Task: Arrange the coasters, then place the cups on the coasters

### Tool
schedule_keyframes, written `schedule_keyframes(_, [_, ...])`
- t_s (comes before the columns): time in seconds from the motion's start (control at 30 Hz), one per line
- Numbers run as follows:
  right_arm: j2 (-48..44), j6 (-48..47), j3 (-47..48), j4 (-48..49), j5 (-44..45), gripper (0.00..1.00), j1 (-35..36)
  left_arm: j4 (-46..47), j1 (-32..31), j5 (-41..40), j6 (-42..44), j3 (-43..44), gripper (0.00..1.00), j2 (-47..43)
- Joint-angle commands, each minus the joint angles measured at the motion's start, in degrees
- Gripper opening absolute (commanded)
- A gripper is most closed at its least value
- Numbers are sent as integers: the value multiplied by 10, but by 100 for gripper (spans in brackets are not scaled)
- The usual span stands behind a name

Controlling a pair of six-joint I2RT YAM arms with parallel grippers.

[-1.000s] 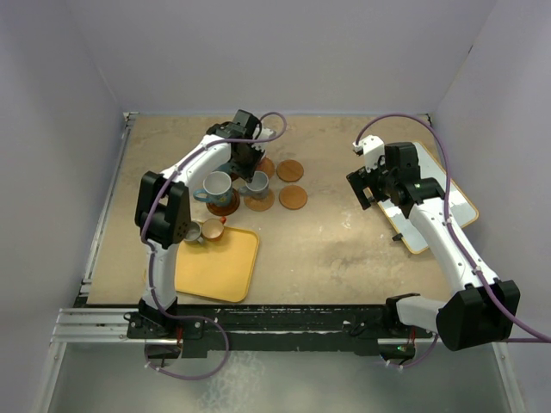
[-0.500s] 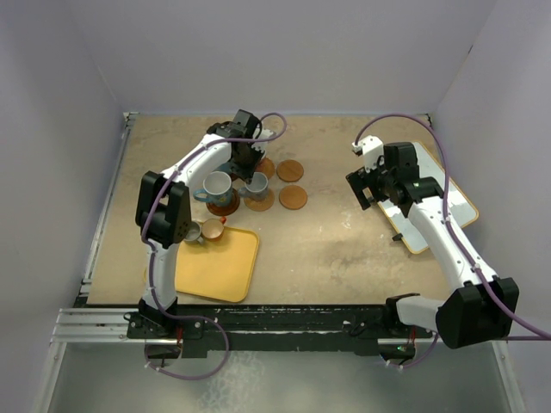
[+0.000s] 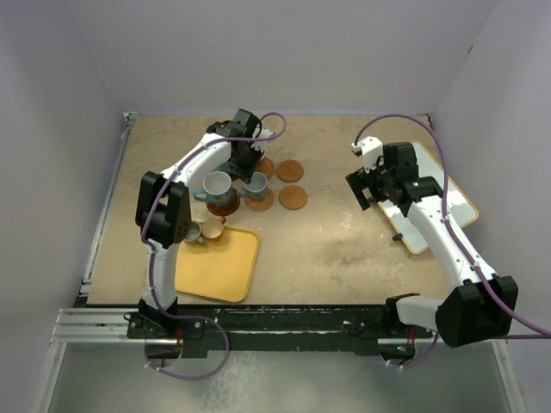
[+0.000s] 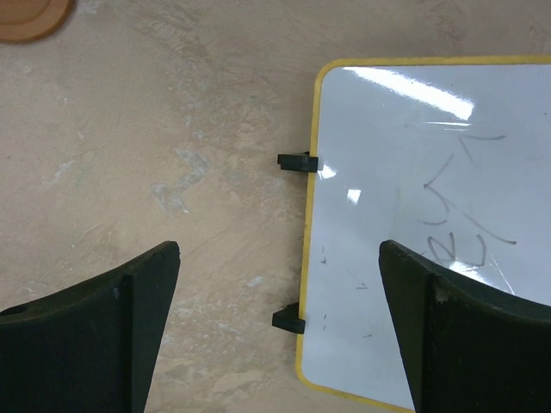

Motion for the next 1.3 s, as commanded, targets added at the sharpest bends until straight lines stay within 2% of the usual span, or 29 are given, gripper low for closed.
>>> schedule_keyframes(0.0, [-7, -7, 22, 1, -11, 100, 0, 1, -2, -4, 2, 30, 5, -9])
schedule_keyframes(0.43, [-6, -7, 23, 0, -11, 100, -1, 2, -2, 7, 2, 30, 14, 0])
schedule_keyframes(0.77, [-2, -7, 23, -1, -11, 100, 0, -9, -2, 13, 12, 43, 25, -12])
schedule_keyframes(0.97, [-2, -7, 24, -1, -12, 100, 0, -13, -2, 21, 17, 52, 33, -25])
schedule_keyframes(1.27, [-2, -8, 23, -2, -12, 100, 0, -2, -1, 15, 50, 49, 38, -80])
